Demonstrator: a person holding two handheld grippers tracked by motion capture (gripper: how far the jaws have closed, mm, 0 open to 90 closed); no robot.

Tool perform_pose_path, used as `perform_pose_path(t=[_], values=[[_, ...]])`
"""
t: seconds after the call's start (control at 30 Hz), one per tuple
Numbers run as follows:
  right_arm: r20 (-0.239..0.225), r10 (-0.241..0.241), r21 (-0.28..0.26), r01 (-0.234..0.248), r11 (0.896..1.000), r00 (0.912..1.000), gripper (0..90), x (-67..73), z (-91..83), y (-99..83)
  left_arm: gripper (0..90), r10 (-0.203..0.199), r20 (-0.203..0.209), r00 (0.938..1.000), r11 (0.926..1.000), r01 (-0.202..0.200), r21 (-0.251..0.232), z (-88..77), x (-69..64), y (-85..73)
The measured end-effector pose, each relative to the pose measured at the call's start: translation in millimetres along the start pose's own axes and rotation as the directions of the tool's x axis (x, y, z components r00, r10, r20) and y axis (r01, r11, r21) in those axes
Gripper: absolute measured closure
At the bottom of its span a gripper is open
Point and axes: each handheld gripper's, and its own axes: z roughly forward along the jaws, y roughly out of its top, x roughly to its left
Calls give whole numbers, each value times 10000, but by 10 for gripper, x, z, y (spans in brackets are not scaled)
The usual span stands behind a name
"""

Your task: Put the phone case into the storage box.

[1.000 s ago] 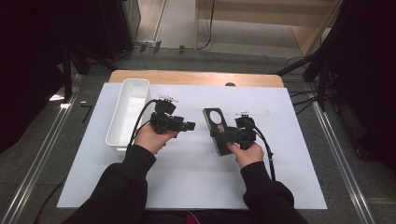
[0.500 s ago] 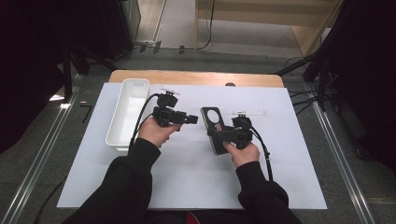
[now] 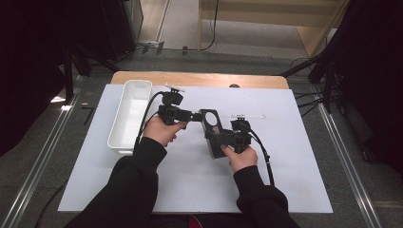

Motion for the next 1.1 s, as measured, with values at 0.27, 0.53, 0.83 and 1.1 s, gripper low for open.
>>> perform_pose_path(t=[0.27, 0.53, 0.83, 1.1], values=[[-133, 122, -266, -126, 9996, 9998, 107, 40, 15, -25, 377, -281, -138, 9995, 9996, 282, 50, 35, -16, 53], [-243, 268, -483, -279, 9984, 9993, 107, 64, 31, -26, 376, -603, -67, 9982, 9982, 603, 71, 95, -29, 73], [-457, 354, -745, -387, 9965, 9983, 107, 106, 49, -28, 377, -931, -145, 9956, 9956, 932, 51, 144, -63, 120], [-518, 448, -849, -491, 9952, 9977, 107, 134, 74, -36, 377, -1242, -77, 9922, 9922, 1243, 57, 176, -69, 165]])
